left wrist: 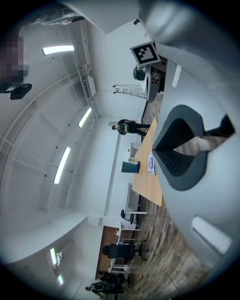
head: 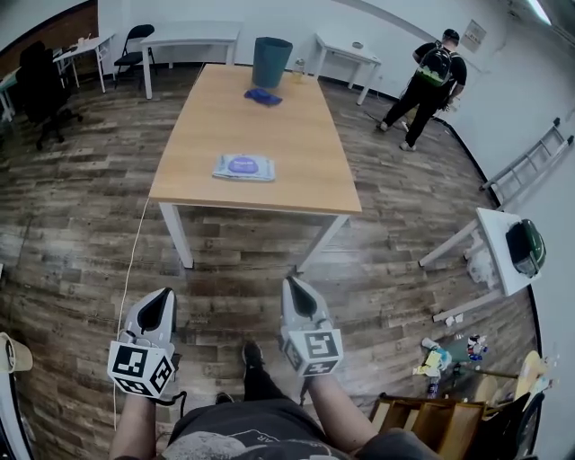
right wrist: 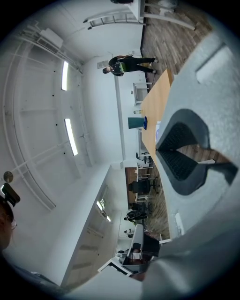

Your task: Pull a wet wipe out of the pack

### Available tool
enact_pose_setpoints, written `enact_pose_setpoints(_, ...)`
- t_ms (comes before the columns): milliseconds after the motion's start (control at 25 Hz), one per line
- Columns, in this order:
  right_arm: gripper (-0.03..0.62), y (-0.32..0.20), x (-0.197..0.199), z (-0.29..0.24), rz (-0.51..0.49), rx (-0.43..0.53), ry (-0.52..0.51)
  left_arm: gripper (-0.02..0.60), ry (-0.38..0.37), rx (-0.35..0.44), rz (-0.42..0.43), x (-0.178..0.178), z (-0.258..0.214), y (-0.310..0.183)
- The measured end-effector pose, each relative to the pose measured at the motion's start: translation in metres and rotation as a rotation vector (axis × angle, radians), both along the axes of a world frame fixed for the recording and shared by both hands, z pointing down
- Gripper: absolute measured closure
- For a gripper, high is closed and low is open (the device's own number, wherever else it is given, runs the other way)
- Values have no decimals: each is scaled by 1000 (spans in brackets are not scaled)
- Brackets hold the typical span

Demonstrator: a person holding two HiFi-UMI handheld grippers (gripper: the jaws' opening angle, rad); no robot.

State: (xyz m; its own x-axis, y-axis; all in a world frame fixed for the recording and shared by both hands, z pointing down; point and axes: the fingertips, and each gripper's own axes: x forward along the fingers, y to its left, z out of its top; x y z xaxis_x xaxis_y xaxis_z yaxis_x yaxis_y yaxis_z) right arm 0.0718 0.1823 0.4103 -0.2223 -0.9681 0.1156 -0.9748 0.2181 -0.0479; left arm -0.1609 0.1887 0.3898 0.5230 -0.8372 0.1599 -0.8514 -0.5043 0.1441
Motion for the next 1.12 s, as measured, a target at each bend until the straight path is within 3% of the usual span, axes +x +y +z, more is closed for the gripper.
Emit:
enact_pose_setpoints(640,603,-111,78,7,-12,-29,-37,563,-37,-9,-23,71,-1,-101)
enact_pose_setpoints(1120,603,-149,101,22,-31,-65,-62,563,-61,-16,-62,96,5,-129)
